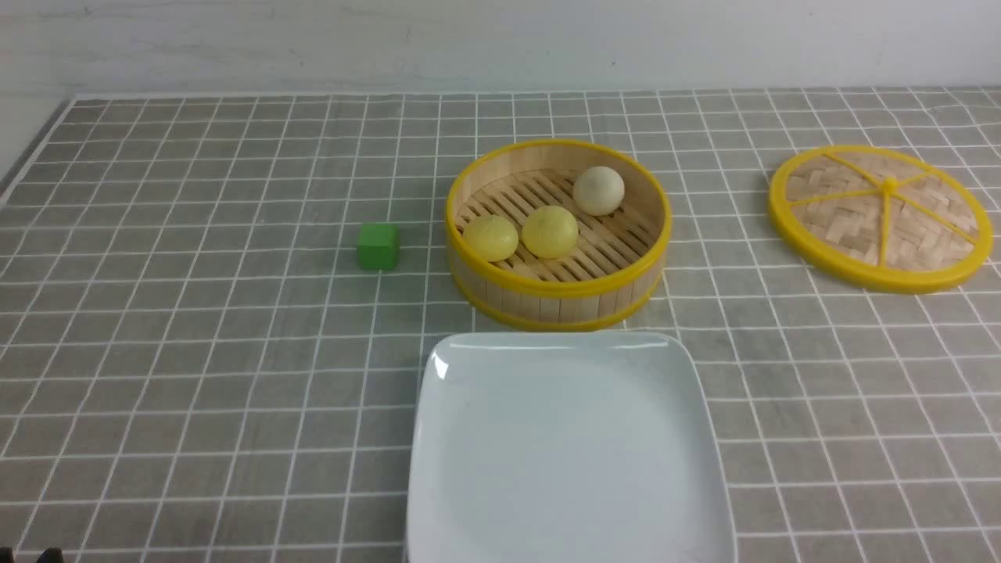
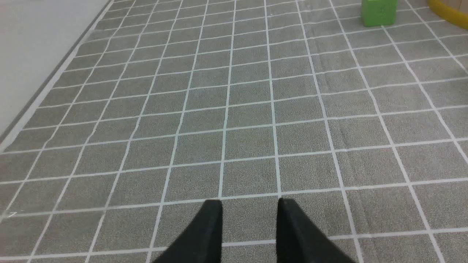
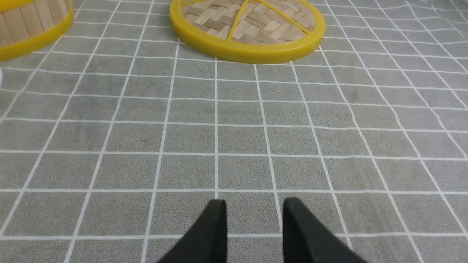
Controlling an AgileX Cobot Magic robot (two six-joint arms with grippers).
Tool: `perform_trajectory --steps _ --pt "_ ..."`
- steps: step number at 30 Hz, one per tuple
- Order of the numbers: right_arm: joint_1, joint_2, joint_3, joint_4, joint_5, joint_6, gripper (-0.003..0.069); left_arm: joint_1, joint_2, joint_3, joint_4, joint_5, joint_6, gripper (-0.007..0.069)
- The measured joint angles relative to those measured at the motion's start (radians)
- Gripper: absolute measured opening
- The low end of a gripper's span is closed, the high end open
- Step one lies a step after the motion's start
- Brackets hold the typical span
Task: Put the steamed buns into the plate on the grey tablecloth.
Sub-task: 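Reach into the bamboo steamer and grasp a bun with the left gripper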
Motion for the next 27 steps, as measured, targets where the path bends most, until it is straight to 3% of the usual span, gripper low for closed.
perform_trajectory --steps 27 --pt "0.023 0.000 0.000 0.002 0.000 0.000 0.0240 0.000 0.000 0.000 0.000 0.000 0.000 0.0240"
